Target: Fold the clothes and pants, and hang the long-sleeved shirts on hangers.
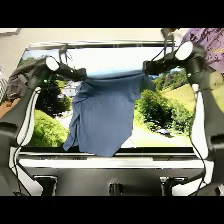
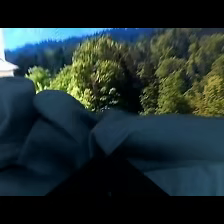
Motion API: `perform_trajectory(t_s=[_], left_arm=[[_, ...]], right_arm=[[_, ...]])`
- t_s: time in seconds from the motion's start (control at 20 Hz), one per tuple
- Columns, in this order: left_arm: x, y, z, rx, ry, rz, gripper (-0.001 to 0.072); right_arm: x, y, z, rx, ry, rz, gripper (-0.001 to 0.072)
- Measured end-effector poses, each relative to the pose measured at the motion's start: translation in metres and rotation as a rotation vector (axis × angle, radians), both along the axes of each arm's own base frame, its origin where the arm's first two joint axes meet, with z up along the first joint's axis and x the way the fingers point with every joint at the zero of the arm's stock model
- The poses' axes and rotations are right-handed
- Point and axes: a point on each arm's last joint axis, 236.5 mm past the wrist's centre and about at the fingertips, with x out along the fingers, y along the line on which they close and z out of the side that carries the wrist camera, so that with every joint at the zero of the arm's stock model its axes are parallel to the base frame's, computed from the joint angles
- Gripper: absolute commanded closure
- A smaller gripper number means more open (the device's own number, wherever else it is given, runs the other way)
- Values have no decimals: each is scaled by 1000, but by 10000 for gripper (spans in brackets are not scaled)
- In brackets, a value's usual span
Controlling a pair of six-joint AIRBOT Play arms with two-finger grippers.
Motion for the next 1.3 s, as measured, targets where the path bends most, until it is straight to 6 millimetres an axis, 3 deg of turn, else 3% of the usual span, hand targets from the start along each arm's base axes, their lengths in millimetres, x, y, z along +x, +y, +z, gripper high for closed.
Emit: perform_trajectory(t_s=[0.1,0.15,0.25,0.4,0.5,0.65,0.8,1.0,1.15,1.3], left_arm=[[-1,1,-13,-24,37,8,123],[0,7,-11,-34,44,19,97],[-3,26,4,-46,53,40,97],[-22,69,48,-39,70,94,96],[-54,94,68,0,134,139,94],[-125,96,74,33,271,173,94],[-206,69,52,30,392,209,94],[-305,48,0,-1,499,309,94],[-350,60,-33,33,526,358,94],[-363,83,-53,122,494,378,94]], right_arm=[[3,1,-23,0,46,-5,688],[3,1,-30,1,59,-8,688],[2,2,-37,3,79,-8,688],[-3,1,-39,-5,103,-3,688],[-9,-3,-38,-25,119,3,688],[-16,-8,-38,-50,141,5,688],[-23,-10,-39,-62,165,8,688],[-32,-12,-42,-70,205,12,688],[-38,-13,-44,-77,230,17,688],[-43,-13,-45,-79,252,21,688]])
